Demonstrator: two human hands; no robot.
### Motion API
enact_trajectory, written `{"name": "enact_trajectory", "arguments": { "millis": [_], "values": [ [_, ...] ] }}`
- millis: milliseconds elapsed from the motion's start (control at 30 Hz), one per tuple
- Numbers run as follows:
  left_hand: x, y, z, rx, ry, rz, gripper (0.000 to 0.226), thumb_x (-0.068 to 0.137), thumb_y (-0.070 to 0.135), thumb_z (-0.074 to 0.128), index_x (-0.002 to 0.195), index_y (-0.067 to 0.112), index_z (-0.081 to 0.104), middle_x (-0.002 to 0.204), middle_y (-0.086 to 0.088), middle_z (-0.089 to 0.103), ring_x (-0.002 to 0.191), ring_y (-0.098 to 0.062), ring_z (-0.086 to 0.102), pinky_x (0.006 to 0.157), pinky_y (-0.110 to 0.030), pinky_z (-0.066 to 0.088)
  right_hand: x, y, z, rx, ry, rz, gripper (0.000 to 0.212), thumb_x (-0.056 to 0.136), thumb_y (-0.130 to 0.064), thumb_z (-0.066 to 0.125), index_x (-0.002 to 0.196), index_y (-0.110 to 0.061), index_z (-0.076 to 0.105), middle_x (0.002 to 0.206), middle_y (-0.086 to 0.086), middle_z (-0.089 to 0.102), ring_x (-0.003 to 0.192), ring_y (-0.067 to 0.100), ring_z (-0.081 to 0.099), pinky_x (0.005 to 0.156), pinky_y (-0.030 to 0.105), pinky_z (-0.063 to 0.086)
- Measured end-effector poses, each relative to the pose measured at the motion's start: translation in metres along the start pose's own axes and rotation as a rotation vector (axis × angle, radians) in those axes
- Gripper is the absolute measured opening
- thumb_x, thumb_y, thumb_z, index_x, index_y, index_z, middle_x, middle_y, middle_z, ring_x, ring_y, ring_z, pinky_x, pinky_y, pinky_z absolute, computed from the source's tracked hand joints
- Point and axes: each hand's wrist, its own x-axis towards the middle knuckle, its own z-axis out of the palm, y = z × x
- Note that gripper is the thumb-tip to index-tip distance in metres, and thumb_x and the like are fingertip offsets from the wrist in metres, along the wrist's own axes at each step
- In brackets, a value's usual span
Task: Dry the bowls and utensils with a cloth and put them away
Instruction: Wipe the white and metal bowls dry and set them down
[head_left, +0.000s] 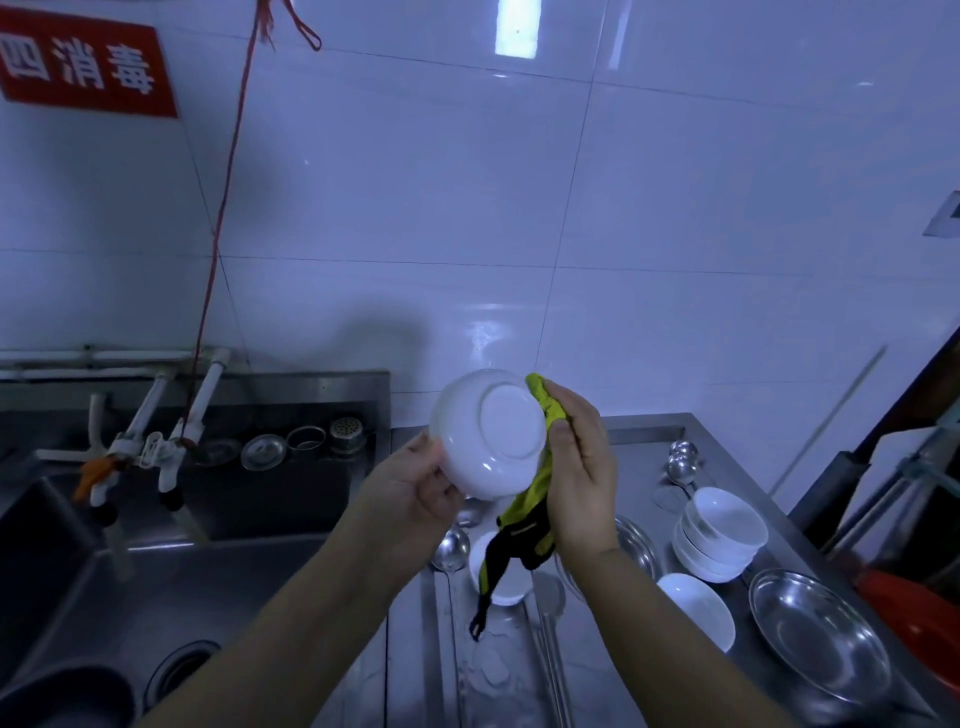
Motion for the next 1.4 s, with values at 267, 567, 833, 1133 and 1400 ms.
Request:
{"name": "enact_trajectory", "arguments": {
  "millis": [267, 567, 833, 1133, 1400],
  "values": [
    [-0.005, -0.005, -0.011, 0.659, -0.14, 0.128, 0.021, 0.092, 0.005, 0.048, 0.1, 0.008, 0.067, 0.09, -0.005, 0.071, 0.08, -0.011, 0.064, 0.066, -0.018, 0.049, 0.018, -0.01, -0.006, -0.208, -0.253, -0.248, 0.032, 0.089, -0.017, 0.042, 0.103, -0.017, 0.071, 0.11, -0.005, 0.069, 0.112, 0.017, 0.058, 0.098, 0.032, 0.044],
    [0.012, -0.06, 0.006, 0.96, -0.253, 0.064, 0.021, 0.093, 0.002, 0.048, 0.089, 0.01, 0.067, 0.082, -0.004, 0.063, 0.071, -0.006, 0.056, 0.067, -0.015, 0.044, 0.019, 0.025, -0.083, -0.378, -0.28, -0.031, 0.032, 0.089, -0.009, 0.043, 0.095, -0.023, 0.072, 0.099, -0.008, 0.07, 0.1, 0.008, 0.061, 0.089, 0.02, 0.044],
    [0.055, -0.16, 0.036, 1.28, -0.4, 0.074, 0.013, 0.077, 0.018, 0.047, 0.073, 0.023, 0.059, 0.063, 0.011, 0.052, 0.06, 0.003, 0.047, 0.059, -0.012, 0.034, -0.003, 0.047, -0.238, -0.441, 0.081, 0.357, 0.036, 0.093, -0.004, 0.045, 0.088, -0.032, 0.068, 0.091, -0.013, 0.069, 0.087, 0.001, 0.063, 0.079, 0.017, 0.047],
    [0.108, -0.305, 0.036, 1.852, -0.486, 0.086, 0.029, 0.094, 0.019, 0.045, 0.113, 0.023, 0.066, 0.117, 0.002, 0.066, 0.111, -0.02, 0.058, 0.09, -0.028, 0.043, -0.012, 0.065, -0.353, -0.428, 0.235, 0.424, 0.037, 0.091, 0.007, 0.042, 0.092, -0.017, 0.07, 0.095, 0.004, 0.069, 0.089, 0.007, 0.065, 0.078, 0.018, 0.05],
    [0.135, -0.369, 0.021, 2.253, -0.858, 0.203, 0.039, 0.033, 0.018, 0.089, 0.067, 0.028, 0.072, 0.055, 0.01, 0.064, 0.049, -0.011, 0.061, 0.045, -0.018, 0.049, -0.005, 0.093, -0.379, -0.429, 0.183, 0.439, 0.039, 0.082, -0.001, 0.042, 0.085, -0.026, 0.072, 0.09, -0.012, 0.07, 0.088, 0.004, 0.063, 0.074, 0.011, 0.045]
  ]
}}
